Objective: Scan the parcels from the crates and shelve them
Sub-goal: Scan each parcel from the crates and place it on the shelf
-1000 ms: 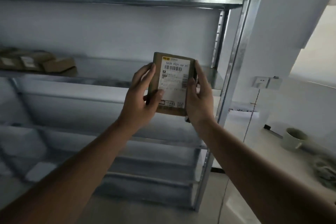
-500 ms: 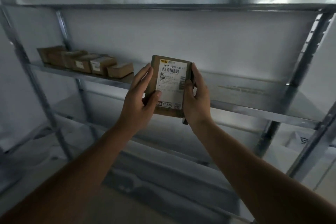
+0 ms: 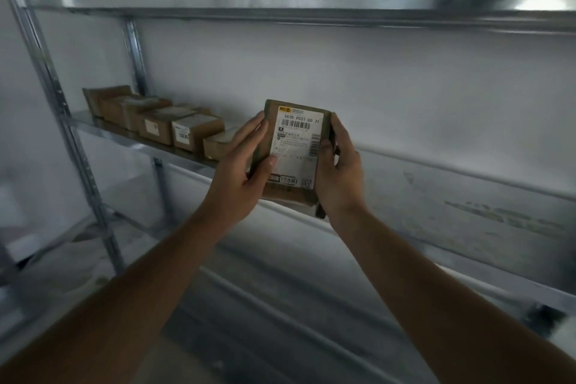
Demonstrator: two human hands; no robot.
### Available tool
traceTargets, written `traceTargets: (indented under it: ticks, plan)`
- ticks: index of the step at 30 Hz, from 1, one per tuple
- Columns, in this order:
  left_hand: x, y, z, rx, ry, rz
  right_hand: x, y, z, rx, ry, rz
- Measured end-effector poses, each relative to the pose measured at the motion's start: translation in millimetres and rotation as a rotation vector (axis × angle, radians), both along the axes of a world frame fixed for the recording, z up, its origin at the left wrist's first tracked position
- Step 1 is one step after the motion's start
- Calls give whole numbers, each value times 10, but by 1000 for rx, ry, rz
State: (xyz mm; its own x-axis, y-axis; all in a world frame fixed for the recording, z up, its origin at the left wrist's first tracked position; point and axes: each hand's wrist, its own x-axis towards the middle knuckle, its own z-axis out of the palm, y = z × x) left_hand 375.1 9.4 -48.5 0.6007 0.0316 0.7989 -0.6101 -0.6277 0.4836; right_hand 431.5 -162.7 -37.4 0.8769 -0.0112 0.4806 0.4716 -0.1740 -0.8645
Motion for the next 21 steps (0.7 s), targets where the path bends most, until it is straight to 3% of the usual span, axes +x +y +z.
traceTargets:
  ticks: [12, 21]
  plan:
    - [1147, 1149, 41, 14, 242, -226, 883, 1002, 30, 38, 119, -98]
    - [1741, 1705, 156, 114, 458, -366, 1282, 1474, 61, 95, 354, -217]
